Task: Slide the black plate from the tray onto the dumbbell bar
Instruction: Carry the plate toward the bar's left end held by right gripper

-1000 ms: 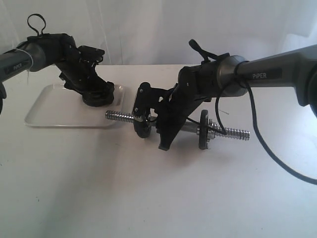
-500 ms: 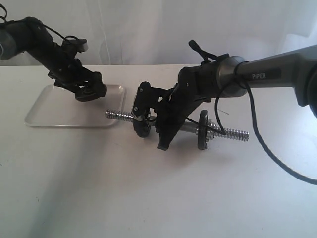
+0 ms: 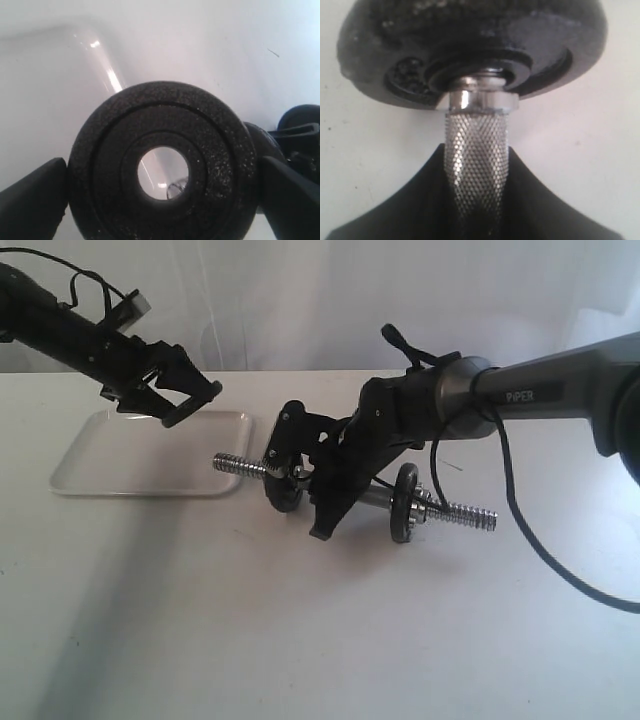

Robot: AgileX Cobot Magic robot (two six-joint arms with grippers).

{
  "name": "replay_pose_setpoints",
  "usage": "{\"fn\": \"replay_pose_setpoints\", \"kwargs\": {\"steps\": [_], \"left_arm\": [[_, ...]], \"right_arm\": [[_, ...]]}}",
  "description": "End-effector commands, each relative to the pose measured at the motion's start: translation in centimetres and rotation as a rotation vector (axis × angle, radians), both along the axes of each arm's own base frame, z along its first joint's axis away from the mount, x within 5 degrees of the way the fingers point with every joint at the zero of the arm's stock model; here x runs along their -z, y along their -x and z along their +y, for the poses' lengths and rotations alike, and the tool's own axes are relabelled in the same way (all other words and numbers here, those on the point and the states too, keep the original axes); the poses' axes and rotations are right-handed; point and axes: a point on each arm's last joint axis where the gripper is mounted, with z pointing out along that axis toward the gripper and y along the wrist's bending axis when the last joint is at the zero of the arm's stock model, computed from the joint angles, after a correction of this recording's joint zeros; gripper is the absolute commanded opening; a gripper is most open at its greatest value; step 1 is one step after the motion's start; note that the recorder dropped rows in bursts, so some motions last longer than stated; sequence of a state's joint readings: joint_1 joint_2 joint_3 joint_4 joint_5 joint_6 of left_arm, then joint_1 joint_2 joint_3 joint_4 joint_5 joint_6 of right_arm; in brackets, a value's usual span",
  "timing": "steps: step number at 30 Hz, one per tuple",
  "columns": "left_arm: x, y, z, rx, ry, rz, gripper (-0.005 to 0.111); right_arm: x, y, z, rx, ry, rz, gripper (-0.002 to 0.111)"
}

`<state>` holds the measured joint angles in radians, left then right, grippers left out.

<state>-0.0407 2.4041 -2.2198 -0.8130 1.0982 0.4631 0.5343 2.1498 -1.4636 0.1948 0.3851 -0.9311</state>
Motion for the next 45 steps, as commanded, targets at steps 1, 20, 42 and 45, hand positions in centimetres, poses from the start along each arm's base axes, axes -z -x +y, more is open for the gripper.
{"fn": "replay_pose_setpoints", "kwargs": {"steps": [1, 20, 42, 45], "left_arm": [[-2.2, 1.2, -0.1, 0.068, 0.088, 0.033, 0.0], [-1.3, 0.9, -0.5, 0.026, 0.162, 0.134, 0.0], [-1.2, 0.3, -0.5, -0.029, 0.151, 0.089, 0.0], [-1.2, 0.3, -0.5, -0.029, 0.151, 0.089, 0.0]], "right_arm": [[-2.4, -0.8, 0.6, 0.099, -0.141, -0.093, 0.0], [-3.2, -1.9, -0.1, 0.184, -0.217, -0.154, 0.0], [-6.7, -2.0, -0.2, 0.218, -0.314, -0.269, 0.0], [-6.7, -2.0, -0.1, 0.217, -0.316, -0.272, 0.0]]}}
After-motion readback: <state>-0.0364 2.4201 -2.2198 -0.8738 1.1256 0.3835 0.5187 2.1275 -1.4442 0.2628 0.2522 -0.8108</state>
